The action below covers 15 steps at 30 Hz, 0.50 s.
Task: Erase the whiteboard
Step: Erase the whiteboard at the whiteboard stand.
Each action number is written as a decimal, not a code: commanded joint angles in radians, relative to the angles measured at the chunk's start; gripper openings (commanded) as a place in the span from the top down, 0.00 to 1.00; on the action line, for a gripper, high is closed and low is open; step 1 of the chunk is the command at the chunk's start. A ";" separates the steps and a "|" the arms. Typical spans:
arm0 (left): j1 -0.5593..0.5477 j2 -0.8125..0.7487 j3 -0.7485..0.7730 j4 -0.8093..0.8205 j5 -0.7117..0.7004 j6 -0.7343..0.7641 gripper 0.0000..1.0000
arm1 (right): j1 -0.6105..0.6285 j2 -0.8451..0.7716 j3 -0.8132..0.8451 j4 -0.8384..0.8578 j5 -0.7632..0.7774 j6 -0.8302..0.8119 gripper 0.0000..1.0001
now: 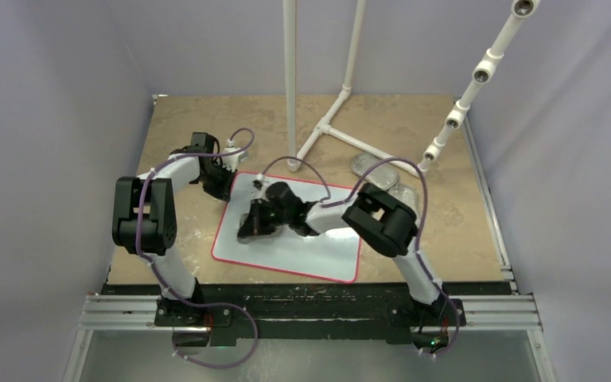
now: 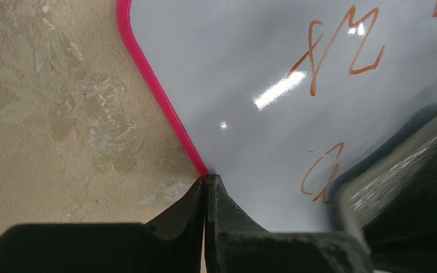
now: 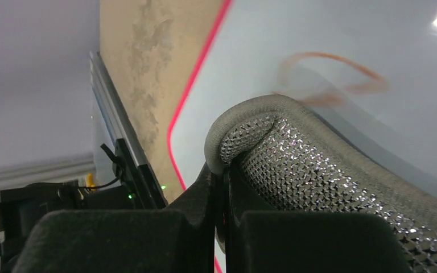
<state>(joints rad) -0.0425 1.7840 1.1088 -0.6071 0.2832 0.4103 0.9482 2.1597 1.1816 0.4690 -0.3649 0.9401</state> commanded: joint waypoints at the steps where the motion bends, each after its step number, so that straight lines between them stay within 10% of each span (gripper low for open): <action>1: 0.007 0.060 -0.060 -0.095 -0.101 0.013 1.00 | 0.084 0.134 0.190 -0.248 -0.028 -0.078 1.00; 15: 0.008 0.050 -0.056 -0.091 -0.104 0.022 1.00 | -0.116 -0.201 -0.460 -0.115 0.143 -0.053 1.00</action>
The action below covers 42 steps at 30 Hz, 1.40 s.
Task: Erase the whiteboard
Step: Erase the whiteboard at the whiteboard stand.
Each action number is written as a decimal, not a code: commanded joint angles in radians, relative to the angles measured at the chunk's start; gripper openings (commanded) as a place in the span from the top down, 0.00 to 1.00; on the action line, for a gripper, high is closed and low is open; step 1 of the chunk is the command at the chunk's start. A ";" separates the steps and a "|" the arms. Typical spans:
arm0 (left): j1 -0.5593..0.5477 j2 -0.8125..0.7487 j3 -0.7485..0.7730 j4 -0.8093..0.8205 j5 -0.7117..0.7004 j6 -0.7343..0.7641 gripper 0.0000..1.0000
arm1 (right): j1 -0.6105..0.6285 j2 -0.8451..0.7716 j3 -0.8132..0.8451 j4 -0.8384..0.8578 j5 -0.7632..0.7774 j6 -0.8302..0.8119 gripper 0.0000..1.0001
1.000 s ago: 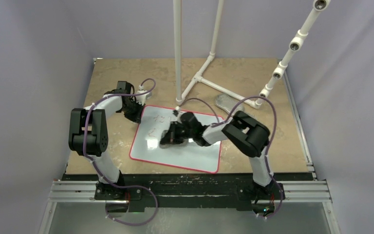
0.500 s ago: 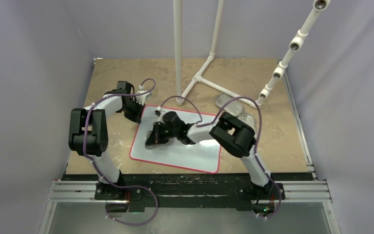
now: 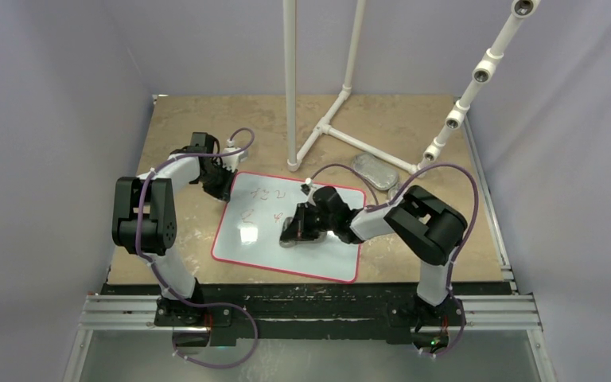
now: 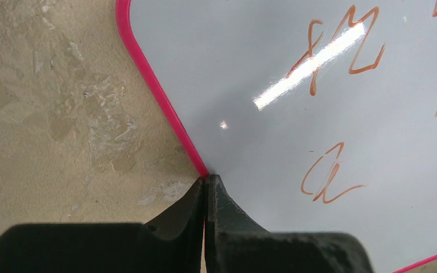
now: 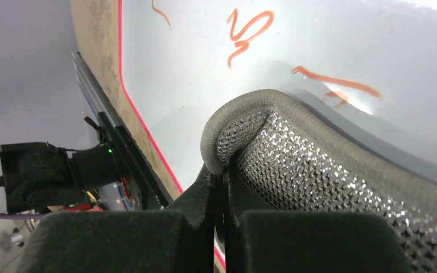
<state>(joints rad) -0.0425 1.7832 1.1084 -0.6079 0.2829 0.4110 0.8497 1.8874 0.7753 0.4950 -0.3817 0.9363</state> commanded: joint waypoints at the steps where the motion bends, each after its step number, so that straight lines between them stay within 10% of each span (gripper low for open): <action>1: 0.008 0.051 -0.058 -0.091 -0.103 0.020 1.00 | -0.006 0.096 -0.023 -0.128 0.152 -0.036 1.00; 11: 0.008 0.041 -0.059 -0.106 -0.106 0.016 1.00 | 0.107 0.408 0.584 -0.225 0.251 0.060 1.00; 22: 0.008 0.026 -0.078 -0.101 -0.104 0.032 1.00 | -0.138 0.076 -0.117 -0.031 0.401 0.266 1.00; 35: 0.007 0.027 -0.083 -0.100 -0.095 0.028 1.00 | 0.080 0.450 0.583 -0.160 0.190 0.153 1.00; 42: 0.009 0.018 -0.085 -0.096 -0.090 0.041 1.00 | -0.028 0.281 0.196 -0.076 0.157 0.208 1.00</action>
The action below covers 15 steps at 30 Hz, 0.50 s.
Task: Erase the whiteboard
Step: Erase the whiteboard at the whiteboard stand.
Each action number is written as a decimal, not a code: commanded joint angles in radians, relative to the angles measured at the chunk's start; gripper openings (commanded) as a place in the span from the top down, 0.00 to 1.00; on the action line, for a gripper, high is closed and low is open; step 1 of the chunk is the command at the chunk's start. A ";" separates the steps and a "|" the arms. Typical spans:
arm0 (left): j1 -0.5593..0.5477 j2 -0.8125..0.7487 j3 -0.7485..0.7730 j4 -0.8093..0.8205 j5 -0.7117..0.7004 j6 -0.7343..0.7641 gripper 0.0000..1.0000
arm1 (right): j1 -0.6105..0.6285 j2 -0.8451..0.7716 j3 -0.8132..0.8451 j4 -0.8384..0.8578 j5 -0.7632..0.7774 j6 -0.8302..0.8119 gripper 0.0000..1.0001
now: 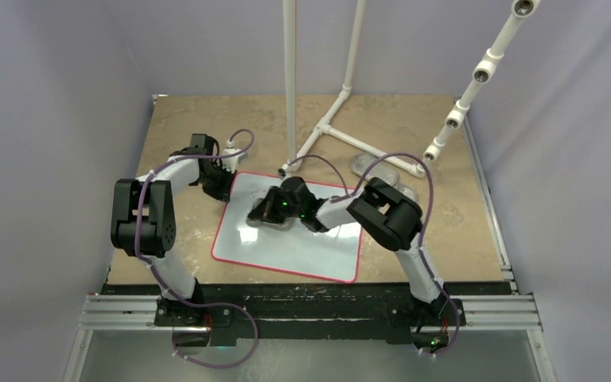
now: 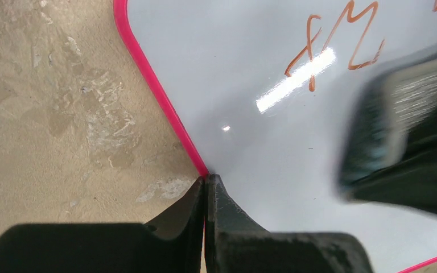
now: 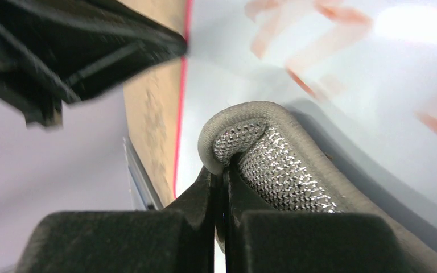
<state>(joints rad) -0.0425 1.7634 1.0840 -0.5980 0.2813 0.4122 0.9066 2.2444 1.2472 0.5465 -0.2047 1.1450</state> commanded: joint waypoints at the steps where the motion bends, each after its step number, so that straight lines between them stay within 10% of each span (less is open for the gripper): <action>1: 0.008 0.038 -0.063 -0.105 -0.087 0.040 1.00 | -0.116 -0.119 -0.371 -0.099 -0.002 0.012 1.00; 6: 0.009 0.033 -0.074 -0.098 -0.083 0.044 1.00 | -0.192 -0.204 -0.522 -0.065 0.089 0.017 1.00; 15: 0.007 0.026 -0.079 -0.106 -0.076 0.037 1.00 | 0.041 0.046 0.089 -0.307 0.097 0.006 1.00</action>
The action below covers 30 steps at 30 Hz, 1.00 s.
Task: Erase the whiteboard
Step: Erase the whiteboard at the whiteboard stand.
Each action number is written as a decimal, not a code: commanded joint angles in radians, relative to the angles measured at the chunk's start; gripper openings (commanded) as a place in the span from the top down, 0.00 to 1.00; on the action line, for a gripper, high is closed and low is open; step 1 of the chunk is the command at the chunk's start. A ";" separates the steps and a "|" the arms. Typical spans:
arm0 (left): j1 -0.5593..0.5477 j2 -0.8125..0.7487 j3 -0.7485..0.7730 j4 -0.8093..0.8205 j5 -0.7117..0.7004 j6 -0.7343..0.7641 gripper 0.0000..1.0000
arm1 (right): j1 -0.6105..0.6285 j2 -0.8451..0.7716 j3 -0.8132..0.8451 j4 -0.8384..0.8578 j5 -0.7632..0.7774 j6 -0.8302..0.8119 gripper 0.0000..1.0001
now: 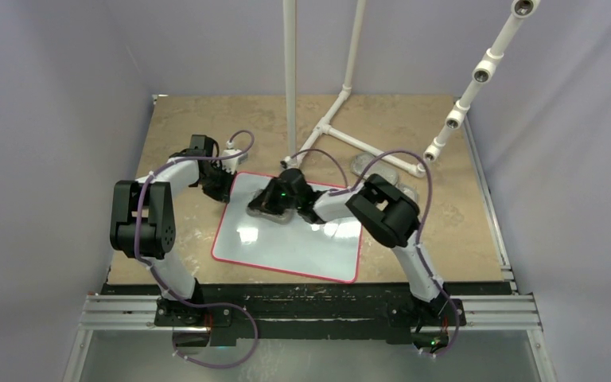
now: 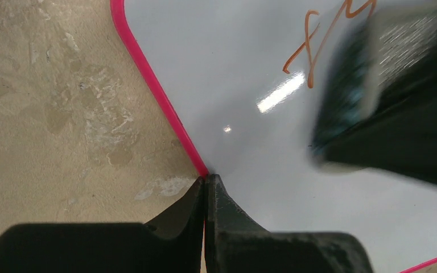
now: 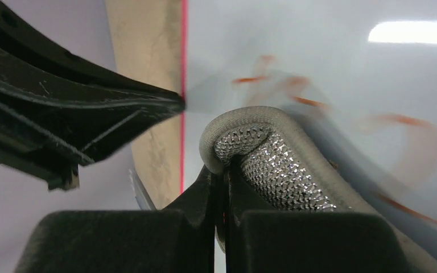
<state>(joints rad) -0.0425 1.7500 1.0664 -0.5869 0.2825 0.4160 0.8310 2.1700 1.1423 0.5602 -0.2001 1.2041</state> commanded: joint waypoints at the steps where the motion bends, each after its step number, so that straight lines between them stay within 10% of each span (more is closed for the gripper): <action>1: 0.007 0.039 -0.061 -0.118 -0.075 0.032 1.00 | 0.115 0.118 0.201 -0.333 0.109 -0.013 1.00; 10: 0.008 0.028 -0.075 -0.111 -0.080 0.045 1.00 | -0.110 -0.070 -0.135 -0.318 0.324 0.180 1.00; 25: 0.009 0.024 -0.071 -0.116 -0.078 0.041 1.00 | 0.049 0.201 0.267 -0.205 0.255 0.069 1.00; 30: 0.008 0.023 -0.072 -0.115 -0.079 0.044 1.00 | 0.023 0.088 0.019 -0.162 0.271 0.130 1.00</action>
<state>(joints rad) -0.0418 1.7344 1.0489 -0.5930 0.2806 0.4305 0.8364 2.3032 1.3670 0.5129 0.0868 1.3376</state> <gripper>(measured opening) 0.004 0.024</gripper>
